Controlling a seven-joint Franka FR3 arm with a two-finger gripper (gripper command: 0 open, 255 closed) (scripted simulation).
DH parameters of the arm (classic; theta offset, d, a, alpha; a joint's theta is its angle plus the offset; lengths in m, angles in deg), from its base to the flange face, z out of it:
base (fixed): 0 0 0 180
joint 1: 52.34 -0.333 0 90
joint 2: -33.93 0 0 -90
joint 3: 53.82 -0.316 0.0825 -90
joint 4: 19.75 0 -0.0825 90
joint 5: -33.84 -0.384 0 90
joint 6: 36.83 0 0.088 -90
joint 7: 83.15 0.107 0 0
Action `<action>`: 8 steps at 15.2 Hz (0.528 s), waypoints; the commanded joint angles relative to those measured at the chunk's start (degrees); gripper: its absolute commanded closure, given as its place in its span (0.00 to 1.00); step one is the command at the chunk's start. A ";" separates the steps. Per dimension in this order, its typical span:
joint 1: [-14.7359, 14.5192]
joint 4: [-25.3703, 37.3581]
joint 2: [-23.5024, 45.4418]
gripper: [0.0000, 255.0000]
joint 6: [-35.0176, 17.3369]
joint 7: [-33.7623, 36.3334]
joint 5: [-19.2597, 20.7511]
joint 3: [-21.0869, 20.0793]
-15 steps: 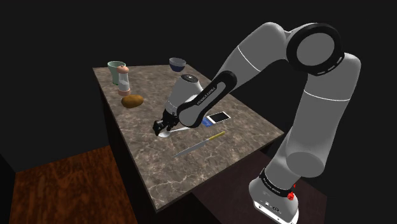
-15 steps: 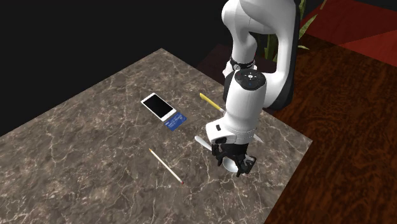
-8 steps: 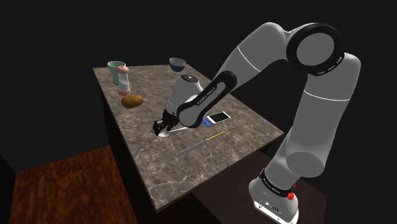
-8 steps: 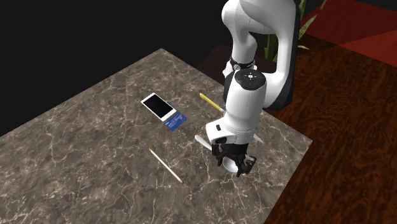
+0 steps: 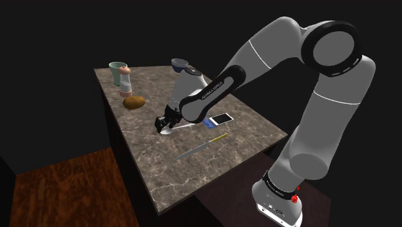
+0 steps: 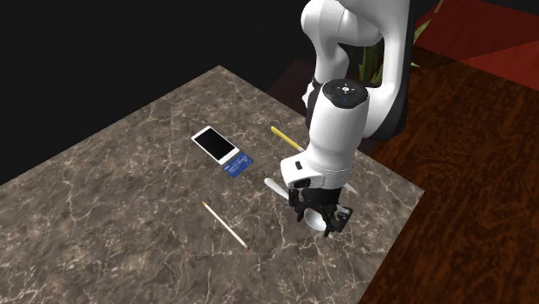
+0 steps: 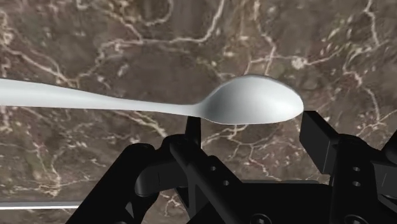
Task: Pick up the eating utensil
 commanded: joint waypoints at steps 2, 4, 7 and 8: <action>0.38 0.08 -2.29 1.00 2.39 -0.76 -0.93 -0.35; 0.47 0.29 -3.65 1.00 3.94 -1.04 -1.38 -0.48; 0.57 0.70 -5.61 1.00 6.29 -1.40 -1.97 -0.62; 0.59 0.87 -6.24 1.00 7.07 -1.51 -2.15 -0.64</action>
